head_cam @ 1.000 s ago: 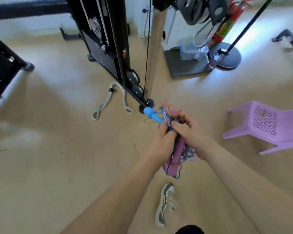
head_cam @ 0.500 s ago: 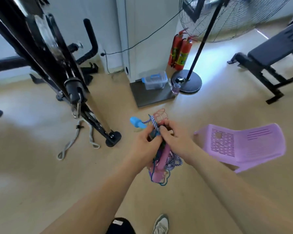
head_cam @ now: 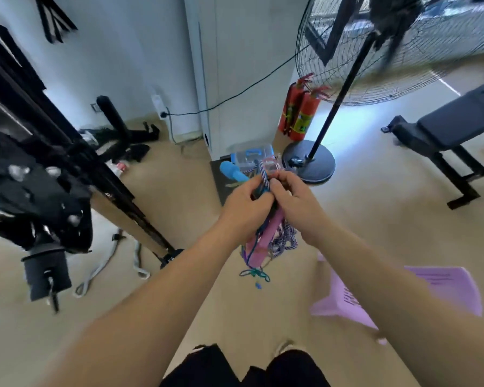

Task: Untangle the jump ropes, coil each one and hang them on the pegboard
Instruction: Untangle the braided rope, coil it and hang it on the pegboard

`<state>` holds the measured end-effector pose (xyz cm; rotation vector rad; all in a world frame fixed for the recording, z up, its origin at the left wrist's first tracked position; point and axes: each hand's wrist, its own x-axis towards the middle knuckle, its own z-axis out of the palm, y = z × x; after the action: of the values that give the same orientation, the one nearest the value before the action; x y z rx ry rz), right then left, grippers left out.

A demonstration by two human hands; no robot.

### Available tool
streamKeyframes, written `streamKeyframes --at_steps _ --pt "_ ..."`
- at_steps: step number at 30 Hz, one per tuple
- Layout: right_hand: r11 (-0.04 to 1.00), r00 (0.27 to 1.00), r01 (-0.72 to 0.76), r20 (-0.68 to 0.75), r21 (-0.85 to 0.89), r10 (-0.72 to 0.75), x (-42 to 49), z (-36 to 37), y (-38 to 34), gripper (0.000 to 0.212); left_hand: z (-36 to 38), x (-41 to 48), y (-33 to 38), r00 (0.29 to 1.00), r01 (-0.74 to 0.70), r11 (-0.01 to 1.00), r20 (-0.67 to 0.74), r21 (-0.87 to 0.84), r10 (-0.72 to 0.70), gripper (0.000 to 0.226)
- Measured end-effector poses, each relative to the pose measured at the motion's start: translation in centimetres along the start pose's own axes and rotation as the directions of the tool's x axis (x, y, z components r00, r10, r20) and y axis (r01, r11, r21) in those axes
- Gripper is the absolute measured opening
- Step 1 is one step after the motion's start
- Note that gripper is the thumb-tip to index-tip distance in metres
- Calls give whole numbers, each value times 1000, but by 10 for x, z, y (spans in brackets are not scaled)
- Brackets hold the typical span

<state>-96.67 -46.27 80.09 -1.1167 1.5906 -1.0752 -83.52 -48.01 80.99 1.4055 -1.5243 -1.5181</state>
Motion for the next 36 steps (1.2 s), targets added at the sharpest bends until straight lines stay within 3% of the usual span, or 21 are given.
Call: streamKeyframes --at_steps 5,10,14,20,26,32,36 --pt "999 987 -26 156 -44 33 70 -17 8 18 11 60 -4 993 82 995 -89 57 -77 52" --pt "957 922 26 376 -290 89 125 -22 22 17 24 83 -19 963 130 991 -239 2 -126 26" --pt "921 867 72 481 -383 132 165 -14 19 16 23 109 -27 929 175 983 -320 -59 -185 40" --pt "894 811 91 554 -438 189 235 11 47 14 18 171 -72 891 260 947 -330 -189 -311 48" --pt "850 714 146 649 -506 263 318 53 131 13 23 240 -151 812 366 906 -403 -212 -422 44" --pt "791 544 244 755 -560 367 400 88 247 27 49 299 -238 700 478 808 -406 -345 -587 35" --pt "753 429 319 796 -576 427 435 109 333 34 77 335 -319 581 564 742 -464 -362 -669 28"
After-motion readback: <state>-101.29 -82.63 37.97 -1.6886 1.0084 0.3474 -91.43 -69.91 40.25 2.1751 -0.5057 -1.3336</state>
